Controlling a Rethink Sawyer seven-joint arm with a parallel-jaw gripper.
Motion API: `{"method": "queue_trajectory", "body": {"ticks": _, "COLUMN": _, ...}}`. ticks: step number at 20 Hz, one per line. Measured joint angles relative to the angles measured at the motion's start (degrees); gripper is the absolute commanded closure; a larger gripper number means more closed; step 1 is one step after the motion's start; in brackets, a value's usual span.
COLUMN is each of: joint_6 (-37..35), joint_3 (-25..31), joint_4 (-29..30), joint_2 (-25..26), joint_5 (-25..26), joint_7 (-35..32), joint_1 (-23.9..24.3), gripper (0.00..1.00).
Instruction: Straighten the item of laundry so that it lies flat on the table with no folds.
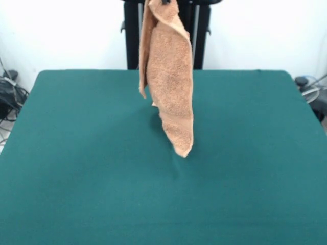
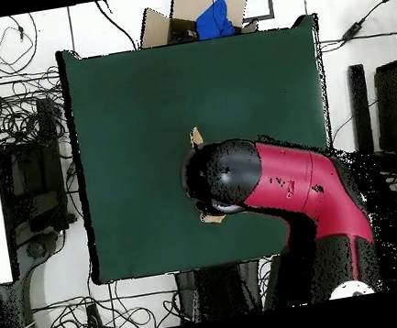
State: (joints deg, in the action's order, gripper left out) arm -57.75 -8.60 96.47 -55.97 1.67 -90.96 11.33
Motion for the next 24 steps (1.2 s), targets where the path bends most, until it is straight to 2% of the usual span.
{"method": "queue_trajectory", "body": {"ticks": 13, "joint_6": -0.17, "joint_3": 0.07, "joint_4": -0.22, "joint_2": -0.11, "joint_5": 1.06, "joint_7": 0.0, "joint_1": 0.05, "gripper": 1.0}}
{"method": "queue_trajectory", "body": {"ticks": 19, "joint_6": 0.19, "joint_3": 1.07, "joint_4": 2.02, "joint_2": -0.91, "joint_5": -0.14, "joint_7": 0.0, "joint_1": 0.4, "gripper": 1.0}}
{"method": "queue_trajectory", "body": {"ticks": 24, "joint_6": 3.72, "joint_3": 1.64, "joint_4": 3.89, "joint_2": -0.93, "joint_5": -0.14, "joint_7": 0.0, "joint_1": 0.84, "gripper": 1.0}}
